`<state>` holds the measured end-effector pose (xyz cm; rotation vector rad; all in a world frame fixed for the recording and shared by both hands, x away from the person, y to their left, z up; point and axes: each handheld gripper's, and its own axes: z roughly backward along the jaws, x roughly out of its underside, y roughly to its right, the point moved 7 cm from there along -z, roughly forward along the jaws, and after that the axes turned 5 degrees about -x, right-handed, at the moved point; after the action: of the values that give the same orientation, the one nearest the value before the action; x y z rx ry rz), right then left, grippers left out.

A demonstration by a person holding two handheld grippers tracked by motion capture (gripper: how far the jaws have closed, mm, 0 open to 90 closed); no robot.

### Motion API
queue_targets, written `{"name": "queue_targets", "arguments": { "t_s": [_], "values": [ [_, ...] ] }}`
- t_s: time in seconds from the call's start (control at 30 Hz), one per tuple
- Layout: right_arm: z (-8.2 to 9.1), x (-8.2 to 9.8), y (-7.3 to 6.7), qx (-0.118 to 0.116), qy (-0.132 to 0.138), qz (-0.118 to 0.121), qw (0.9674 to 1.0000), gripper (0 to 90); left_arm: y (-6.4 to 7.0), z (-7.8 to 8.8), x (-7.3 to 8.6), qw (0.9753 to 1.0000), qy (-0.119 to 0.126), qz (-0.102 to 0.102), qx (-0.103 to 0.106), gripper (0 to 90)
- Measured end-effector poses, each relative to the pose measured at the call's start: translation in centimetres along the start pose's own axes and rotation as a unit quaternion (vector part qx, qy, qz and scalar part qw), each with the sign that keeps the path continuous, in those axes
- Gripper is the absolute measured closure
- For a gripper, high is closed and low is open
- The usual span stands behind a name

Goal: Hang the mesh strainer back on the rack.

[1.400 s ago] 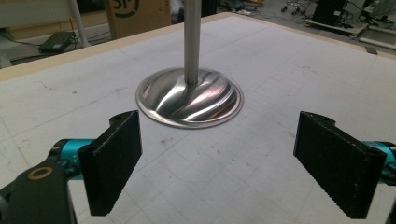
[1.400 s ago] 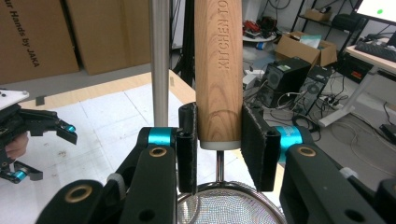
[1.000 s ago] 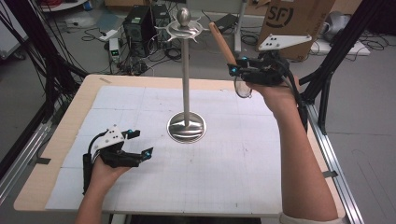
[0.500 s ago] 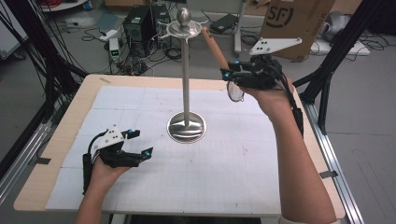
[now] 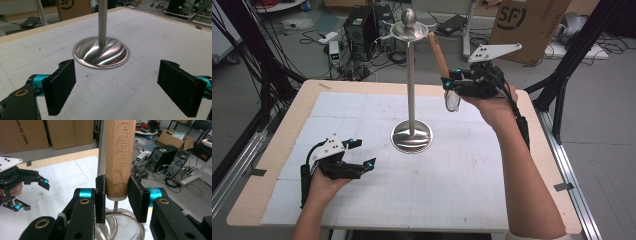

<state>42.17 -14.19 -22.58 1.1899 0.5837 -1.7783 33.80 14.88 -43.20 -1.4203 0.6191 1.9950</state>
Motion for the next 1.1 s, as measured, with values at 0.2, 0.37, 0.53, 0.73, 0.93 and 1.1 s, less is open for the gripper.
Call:
{"name": "queue_targets", "arguments": {
  "t_s": [0.2, 0.37, 0.53, 0.73, 0.93, 1.1],
  "values": [
    [-0.8, 0.0, -0.3, -0.004, -0.007, -0.006, 0.9999, 68.6, 0.0, 0.0, 0.0, 1.0000, 0.002, 0.003, 0.000, 15.9],
    [-1.4, -0.1, -0.4, -0.003, -0.008, -0.002, 1.0000, 68.1, -0.1, 0.0, 0.0, 1.0000, 0.002, 0.002, -0.001, 15.9],
    [-1.4, -0.1, -0.4, 0.002, -0.007, -0.002, 1.0000, 61.0, 0.0, 0.0, 0.0, 1.0000, 0.002, 0.004, 0.000, 15.9],
    [-0.9, 0.0, -0.2, 0.012, -0.002, -0.003, 0.9999, 55.7, 0.0, 0.0, 0.0, 1.0000, 0.002, 0.002, 0.000, 15.9],
    [-0.4, 0.8, -0.3, 0.010, 0.003, -0.002, 0.9999, 53.1, 0.0, 0.0, 0.0, 1.0000, 0.000, 0.002, 0.000, 15.9],
    [0.1, 1.8, -0.4, 0.009, 0.007, -0.005, 0.9999, 50.8, 0.0, 0.0, 0.0, 1.0000, 0.000, 0.001, -0.001, 15.9]
  ]
}}
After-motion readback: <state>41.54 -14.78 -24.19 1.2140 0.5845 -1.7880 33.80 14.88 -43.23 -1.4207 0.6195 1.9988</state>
